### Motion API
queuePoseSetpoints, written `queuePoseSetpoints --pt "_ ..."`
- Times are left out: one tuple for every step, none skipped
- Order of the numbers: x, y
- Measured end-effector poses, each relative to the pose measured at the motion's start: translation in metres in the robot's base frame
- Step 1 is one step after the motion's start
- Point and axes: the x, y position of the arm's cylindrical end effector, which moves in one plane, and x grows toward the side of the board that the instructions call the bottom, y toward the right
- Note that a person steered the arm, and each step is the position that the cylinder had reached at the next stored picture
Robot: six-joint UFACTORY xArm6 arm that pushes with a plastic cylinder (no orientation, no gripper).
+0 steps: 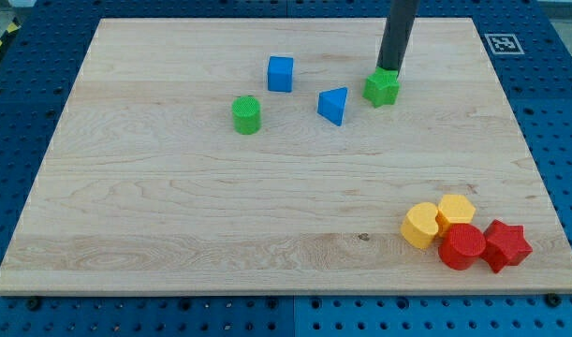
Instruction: Push the green star to the group of blocks
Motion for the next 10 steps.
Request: queuePoseSetpoints --pt "0.019 -0.006" --pt "0.043 -0.022" --pt "0.063 -0.052" --pt "0.085 -0.077" --pt "0.119 -0.075" --pt "0.140 -0.054" --pt "0.149 -0.027" --pt "0.152 0.002" --pt "0.152 0.023" --pt "0.153 0.039"
